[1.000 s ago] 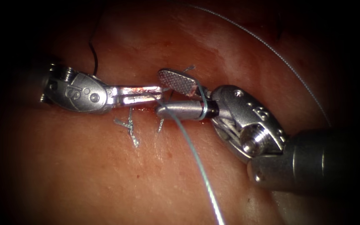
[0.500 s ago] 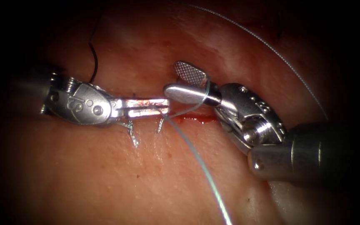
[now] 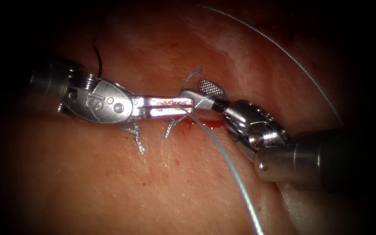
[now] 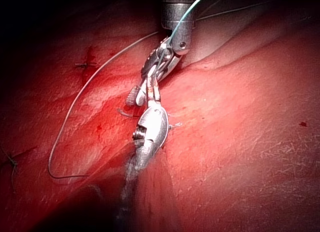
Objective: Wound Closure
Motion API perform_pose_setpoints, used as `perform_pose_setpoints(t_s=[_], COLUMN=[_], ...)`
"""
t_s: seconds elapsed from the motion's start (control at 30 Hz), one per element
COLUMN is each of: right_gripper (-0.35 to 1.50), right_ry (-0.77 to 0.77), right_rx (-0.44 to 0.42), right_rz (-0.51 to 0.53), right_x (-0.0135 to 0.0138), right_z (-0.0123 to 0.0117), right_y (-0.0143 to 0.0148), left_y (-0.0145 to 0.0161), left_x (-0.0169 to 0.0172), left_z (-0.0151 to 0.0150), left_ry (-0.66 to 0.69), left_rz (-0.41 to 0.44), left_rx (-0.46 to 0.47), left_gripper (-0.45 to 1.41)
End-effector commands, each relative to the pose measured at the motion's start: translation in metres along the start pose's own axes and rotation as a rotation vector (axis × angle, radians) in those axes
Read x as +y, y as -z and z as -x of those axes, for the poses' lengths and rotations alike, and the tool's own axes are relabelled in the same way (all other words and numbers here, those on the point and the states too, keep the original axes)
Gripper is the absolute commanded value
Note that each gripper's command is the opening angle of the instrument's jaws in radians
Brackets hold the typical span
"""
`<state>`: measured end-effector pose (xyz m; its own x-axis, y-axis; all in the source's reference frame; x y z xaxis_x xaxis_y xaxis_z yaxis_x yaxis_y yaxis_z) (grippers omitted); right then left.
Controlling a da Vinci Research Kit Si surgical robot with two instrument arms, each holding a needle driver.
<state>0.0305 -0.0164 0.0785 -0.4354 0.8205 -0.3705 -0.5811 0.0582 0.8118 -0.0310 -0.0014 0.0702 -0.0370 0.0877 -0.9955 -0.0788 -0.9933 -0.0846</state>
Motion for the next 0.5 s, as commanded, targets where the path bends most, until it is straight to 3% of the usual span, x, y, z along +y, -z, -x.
perform_pose_setpoints(t_s=[0.03, 0.27, 0.5], right_gripper=[0.74, 0.74, 0.83], right_ry=[-0.003, 0.003, 0.011], right_rx=[0.006, -0.012, -0.053], right_rz=[0.011, 0.050, 0.106], right_x=[-0.0003, -0.0003, 0.0003], right_z=[0.0006, 0.0011, 0.0019], right_y=[-0.0013, -0.0029, -0.0037], left_y=[-0.0005, -0.0001, -0.0001], left_x=[-0.0003, -0.0012, -0.0016], left_z=[0.0015, 0.0045, 0.0047], left_ry=[-0.001, 0.009, 0.008], left_rz=[0.005, 0.012, 0.012], left_rx=[-0.001, -0.018, -0.018], left_gripper=[-0.45, -0.45, -0.45])
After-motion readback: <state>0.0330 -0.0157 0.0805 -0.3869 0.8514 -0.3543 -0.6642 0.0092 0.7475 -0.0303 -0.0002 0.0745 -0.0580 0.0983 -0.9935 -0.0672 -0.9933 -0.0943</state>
